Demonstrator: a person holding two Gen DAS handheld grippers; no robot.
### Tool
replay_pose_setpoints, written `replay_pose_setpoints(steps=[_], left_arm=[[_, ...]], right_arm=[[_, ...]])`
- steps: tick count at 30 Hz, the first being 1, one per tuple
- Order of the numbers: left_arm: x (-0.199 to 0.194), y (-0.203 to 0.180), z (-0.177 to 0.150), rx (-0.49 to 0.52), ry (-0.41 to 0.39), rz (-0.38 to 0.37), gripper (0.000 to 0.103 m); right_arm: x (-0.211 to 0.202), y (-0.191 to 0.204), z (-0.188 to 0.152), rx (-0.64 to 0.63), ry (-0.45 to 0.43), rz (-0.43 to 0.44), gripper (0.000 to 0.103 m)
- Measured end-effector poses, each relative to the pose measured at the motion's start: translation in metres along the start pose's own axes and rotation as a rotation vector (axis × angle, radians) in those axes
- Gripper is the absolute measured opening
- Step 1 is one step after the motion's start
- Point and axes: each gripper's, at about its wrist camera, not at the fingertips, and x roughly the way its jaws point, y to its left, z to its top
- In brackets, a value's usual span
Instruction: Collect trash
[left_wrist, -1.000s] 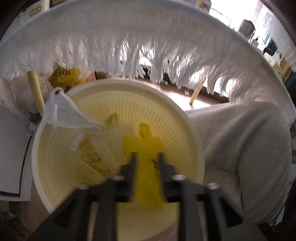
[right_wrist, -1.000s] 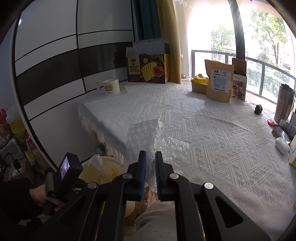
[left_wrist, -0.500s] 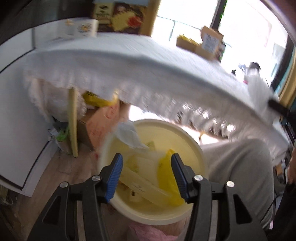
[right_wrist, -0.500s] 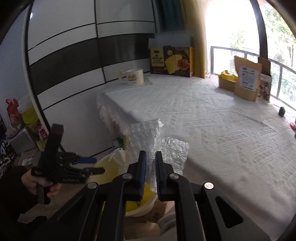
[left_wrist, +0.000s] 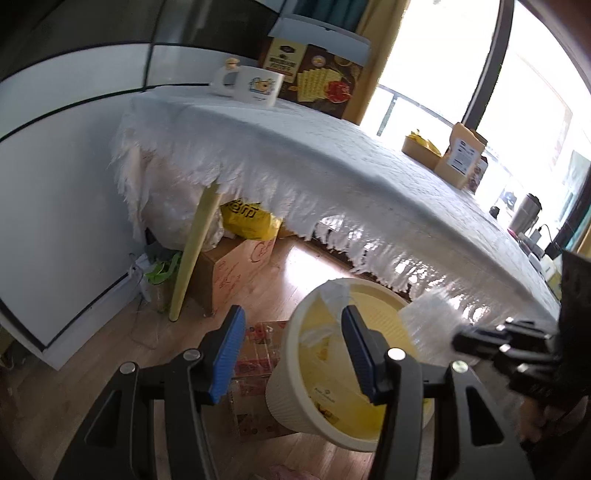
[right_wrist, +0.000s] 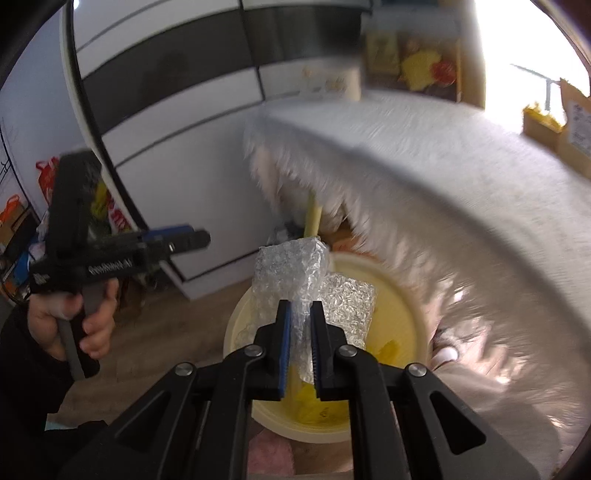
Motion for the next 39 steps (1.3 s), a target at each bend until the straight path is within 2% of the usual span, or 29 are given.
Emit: replay_pose_setpoints(steps=[6,7,10,12,27,39], left_arm=[[-0.004,0.015,-0.007,-0.028,-0.002,0.020,0.054],[-0.004,0.017,-0.007,-0.031,-0.002,0.022,0.054],[-0.005,0.017,-0.007,-0.031,-0.001,0.023,0.054],[-0.006,0.017,-0.008,-0.025,-0.001,0.019,0.054],[-0.018,-0.027,-0.007,0.056,-0.009,-0.007,0.054],[-0.029,-0.086,-0.013,0.198,-0.013,-0.034,0.054]], right_arm=[[0.040,0.000,-0.001,0.017,0.103,0.030,0.010],[0.047,0.000,-0.001,0.020,0.127,0.035,0.012],[0.063,-0.001,-0.004,0.028,0.174,0.043,0.033],[0.067,-0.004,-0.007,0.040,0.187,0.041,0.033],[0.010,-0.021,-0.015,0.082,0.068,0.000,0.033],[-0.042,-0.028,-0.032,0.117,-0.024,-0.047,0.033]])
